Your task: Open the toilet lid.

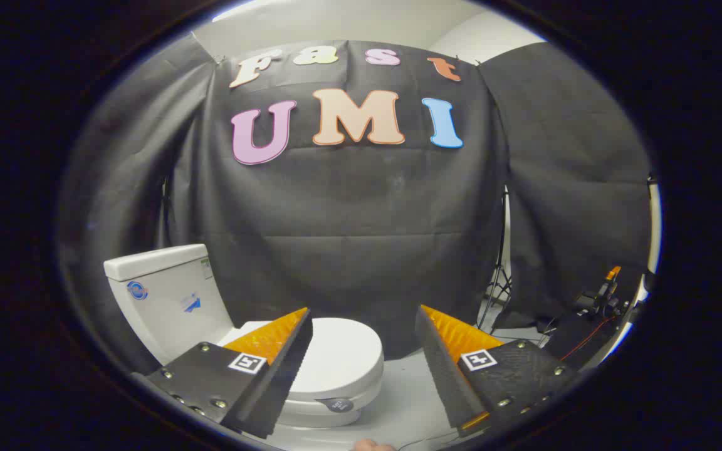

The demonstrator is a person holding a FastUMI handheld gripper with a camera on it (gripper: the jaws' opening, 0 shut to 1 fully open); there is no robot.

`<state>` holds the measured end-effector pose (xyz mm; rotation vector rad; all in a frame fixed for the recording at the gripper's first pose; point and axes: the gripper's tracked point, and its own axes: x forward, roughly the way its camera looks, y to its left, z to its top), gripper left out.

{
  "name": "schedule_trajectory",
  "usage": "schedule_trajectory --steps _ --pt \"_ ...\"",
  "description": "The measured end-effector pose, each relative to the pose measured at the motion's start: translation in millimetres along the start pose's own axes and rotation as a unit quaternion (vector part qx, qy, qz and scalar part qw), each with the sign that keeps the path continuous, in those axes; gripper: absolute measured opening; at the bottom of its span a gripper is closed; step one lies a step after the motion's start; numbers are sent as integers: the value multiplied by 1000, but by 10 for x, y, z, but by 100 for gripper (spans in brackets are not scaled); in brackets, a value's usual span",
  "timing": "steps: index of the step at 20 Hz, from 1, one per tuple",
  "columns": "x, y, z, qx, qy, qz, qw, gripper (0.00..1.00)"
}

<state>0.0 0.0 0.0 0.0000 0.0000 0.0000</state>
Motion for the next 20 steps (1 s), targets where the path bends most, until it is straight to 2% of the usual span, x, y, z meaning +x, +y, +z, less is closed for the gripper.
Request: schedule_trajectory --steps 20 --pt "87 -51 -160 -2 18 -9 1000 97"
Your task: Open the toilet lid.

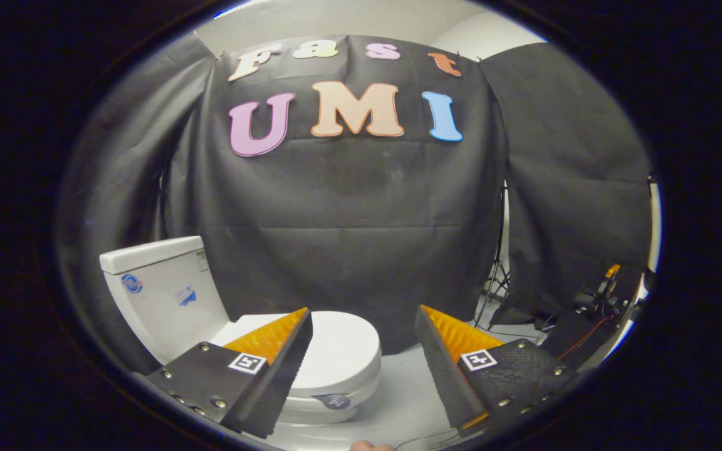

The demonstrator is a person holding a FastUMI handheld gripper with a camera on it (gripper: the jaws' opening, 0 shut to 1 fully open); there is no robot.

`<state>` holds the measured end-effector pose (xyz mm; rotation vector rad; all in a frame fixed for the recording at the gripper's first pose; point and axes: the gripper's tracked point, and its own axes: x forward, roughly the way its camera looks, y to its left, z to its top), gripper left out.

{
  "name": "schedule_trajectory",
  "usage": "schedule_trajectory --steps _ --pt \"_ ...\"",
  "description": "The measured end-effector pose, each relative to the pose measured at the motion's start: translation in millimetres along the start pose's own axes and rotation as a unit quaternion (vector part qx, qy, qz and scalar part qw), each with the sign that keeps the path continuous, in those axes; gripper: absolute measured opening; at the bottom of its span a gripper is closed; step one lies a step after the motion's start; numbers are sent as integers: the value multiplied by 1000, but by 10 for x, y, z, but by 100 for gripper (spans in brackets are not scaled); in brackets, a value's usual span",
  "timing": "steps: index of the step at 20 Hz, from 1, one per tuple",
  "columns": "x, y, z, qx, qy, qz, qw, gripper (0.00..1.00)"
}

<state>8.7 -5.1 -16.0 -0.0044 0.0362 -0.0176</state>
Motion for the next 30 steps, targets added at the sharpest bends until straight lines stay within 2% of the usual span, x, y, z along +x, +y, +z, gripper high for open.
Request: schedule_trajectory --steps 5,10,15,20,23,25,27,30 --pt "115 8 -214 2 28 0 1000 97" --pt "248 76 -640 7 79 9 997 97" --pt "331 225 -1155 15 144 29 989 97" --pt "341 273 -1576 41 203 23 978 97" --pt "344 300 -1852 101 245 18 964 97" --pt "342 405 -2064 148 280 30 948 97" --pt "323 451 -2284 187 315 29 930 92" --pt "321 507 -2389 239 335 33 911 92"
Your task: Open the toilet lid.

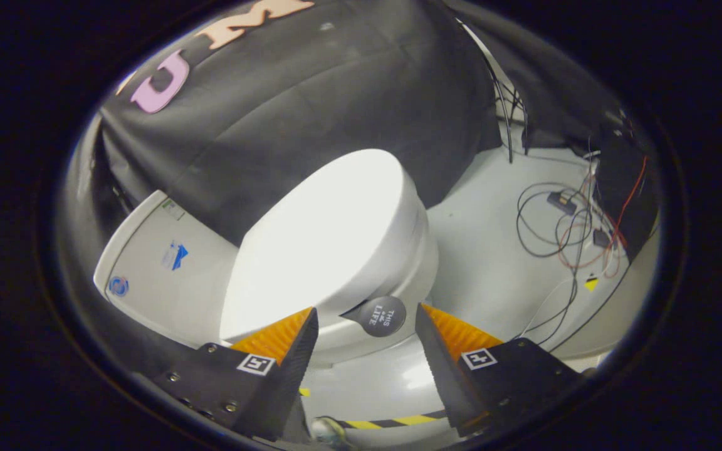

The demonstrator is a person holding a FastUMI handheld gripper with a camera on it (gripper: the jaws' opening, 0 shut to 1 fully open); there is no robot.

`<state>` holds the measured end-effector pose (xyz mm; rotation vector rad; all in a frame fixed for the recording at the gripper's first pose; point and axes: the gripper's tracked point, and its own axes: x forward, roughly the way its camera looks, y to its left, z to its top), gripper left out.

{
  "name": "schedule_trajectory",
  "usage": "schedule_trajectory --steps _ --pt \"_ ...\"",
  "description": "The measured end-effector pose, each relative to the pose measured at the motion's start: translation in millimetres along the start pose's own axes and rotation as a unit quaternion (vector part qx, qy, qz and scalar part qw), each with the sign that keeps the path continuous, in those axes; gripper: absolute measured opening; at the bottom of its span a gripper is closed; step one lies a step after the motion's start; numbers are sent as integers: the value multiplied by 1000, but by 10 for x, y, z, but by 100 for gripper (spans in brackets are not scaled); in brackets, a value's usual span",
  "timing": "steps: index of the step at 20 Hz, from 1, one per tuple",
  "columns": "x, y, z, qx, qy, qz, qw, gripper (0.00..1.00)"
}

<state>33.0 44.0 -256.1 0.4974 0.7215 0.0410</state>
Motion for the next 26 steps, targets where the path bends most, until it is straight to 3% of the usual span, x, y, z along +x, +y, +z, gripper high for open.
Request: schedule_trajectory --steps 1,4,6,7,8,10,14,17,20,23,26 --pt "21 30 6 16 2 14 1000 92" --pt "101 145 -48 66 18 52 996 64" --pt "140 312 -102 93 35 89 991 64" --pt "134 332 -81 92 31 86 992 65" --pt "211 206 -69 92 25 62 993 48" --pt "195 192 -9 86 21 65 994 14" --pt "161 333 88 134 11 102 986 15" --pt "115 399 157 125 -2 130 984 15" --pt "174 409 99 114 0 120 986 1" --pt "154 472 210 117 -18 135 984 1" --pt "157 291 242 136 -16 110 984 1"
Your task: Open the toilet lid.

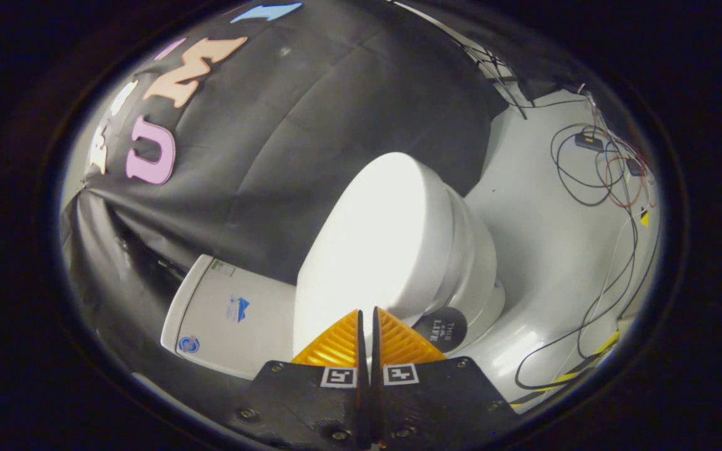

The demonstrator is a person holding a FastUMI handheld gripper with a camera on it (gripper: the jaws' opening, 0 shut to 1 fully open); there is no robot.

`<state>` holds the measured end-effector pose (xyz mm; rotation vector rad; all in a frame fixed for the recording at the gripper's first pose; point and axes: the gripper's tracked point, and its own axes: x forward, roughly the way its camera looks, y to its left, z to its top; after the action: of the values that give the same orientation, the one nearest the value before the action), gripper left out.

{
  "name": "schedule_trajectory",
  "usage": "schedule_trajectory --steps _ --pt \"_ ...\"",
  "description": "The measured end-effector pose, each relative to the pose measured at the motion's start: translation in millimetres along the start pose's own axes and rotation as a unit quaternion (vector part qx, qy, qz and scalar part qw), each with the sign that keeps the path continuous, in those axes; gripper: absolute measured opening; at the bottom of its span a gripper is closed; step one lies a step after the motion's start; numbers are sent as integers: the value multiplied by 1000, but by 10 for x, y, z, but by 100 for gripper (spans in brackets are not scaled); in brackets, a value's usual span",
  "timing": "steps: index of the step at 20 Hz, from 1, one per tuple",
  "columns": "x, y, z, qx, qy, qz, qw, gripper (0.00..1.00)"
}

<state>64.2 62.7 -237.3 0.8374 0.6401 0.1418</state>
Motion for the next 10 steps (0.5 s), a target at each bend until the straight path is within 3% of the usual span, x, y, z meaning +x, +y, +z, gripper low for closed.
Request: schedule_trajectory --steps 10 --pt "50 -340 -81 50 28 -51 997 1"
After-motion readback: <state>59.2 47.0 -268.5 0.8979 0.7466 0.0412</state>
